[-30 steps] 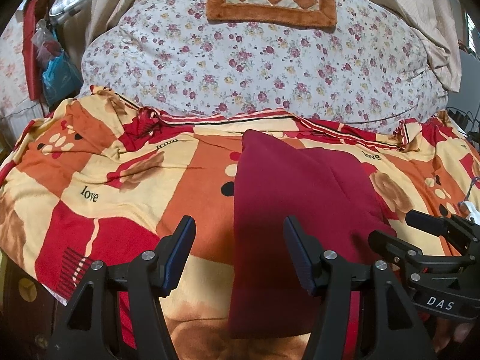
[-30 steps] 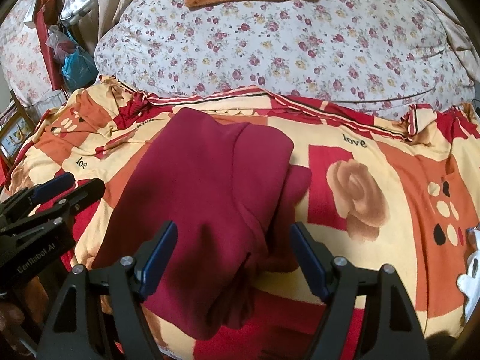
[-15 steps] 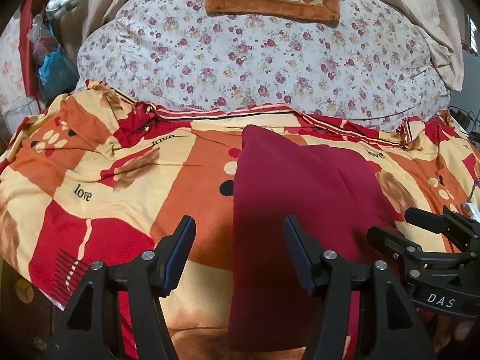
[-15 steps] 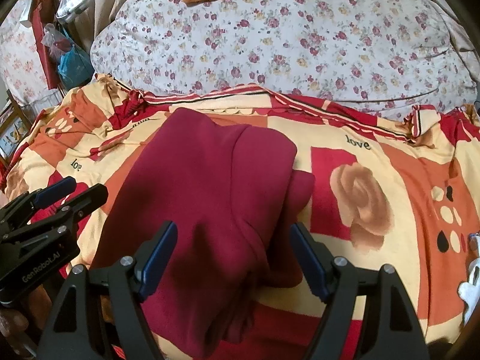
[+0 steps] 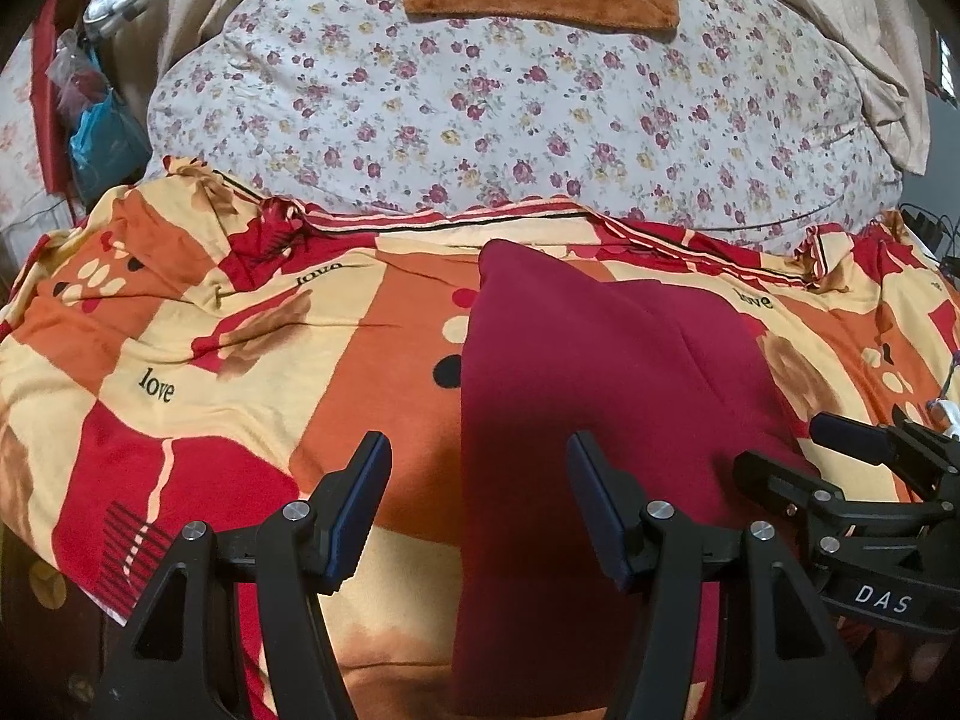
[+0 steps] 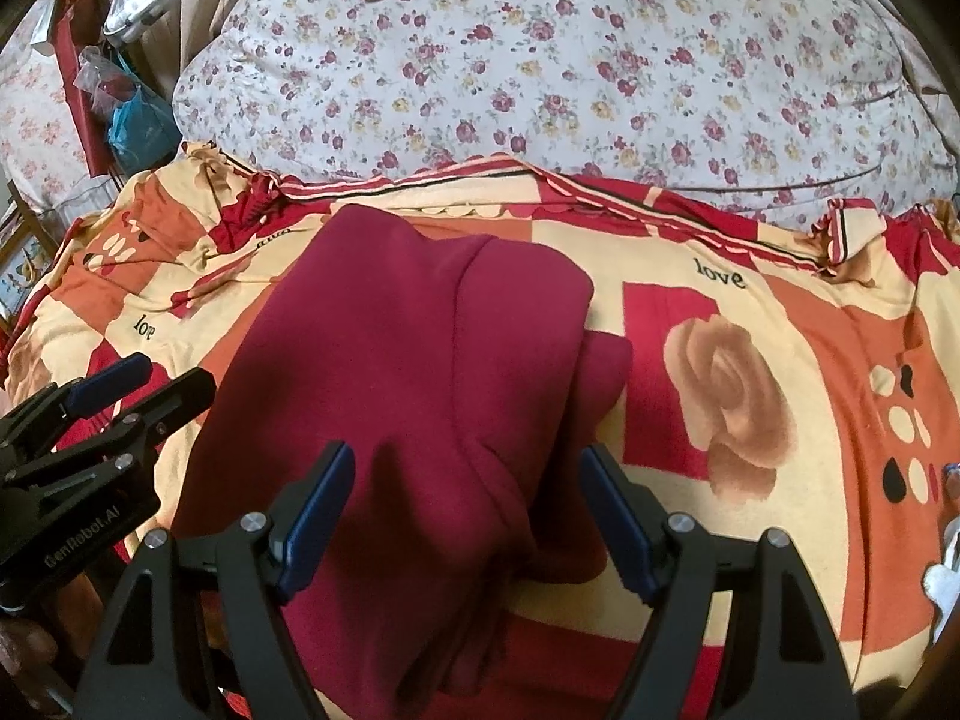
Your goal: Fold small clothes
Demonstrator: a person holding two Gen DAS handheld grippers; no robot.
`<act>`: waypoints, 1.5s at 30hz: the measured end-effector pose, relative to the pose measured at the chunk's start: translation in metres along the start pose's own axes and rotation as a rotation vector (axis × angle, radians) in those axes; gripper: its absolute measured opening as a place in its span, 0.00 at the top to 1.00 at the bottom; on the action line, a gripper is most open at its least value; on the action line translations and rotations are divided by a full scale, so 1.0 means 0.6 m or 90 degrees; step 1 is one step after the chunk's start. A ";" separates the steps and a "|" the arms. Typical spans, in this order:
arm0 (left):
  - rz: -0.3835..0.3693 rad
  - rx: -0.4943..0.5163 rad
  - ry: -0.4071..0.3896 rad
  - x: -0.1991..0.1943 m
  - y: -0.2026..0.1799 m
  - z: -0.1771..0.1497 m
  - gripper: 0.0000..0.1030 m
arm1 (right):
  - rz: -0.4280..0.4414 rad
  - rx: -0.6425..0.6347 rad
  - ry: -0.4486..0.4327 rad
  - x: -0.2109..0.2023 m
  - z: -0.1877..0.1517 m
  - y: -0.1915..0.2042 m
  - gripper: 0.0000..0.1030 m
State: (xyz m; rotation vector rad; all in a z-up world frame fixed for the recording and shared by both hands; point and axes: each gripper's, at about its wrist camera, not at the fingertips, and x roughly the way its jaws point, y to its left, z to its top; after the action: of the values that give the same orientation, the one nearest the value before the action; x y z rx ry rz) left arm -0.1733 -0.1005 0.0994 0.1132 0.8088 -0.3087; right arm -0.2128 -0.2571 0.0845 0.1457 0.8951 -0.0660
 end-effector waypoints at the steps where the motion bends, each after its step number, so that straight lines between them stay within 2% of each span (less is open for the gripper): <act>1: 0.000 0.000 0.000 0.000 0.000 0.000 0.61 | 0.000 0.000 0.000 0.000 0.000 0.000 0.22; 24: -0.003 -0.001 0.006 0.008 0.002 -0.001 0.61 | -0.003 0.005 0.012 0.009 0.001 -0.005 0.22; 45: 0.005 0.028 0.015 0.014 -0.016 0.007 0.61 | 0.007 0.022 0.011 0.013 0.001 -0.020 0.22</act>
State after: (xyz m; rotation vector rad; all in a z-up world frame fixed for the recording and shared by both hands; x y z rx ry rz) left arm -0.1680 -0.1125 0.0966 0.1621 0.8251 -0.3183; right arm -0.2088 -0.2692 0.0775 0.1830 0.9104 -0.0698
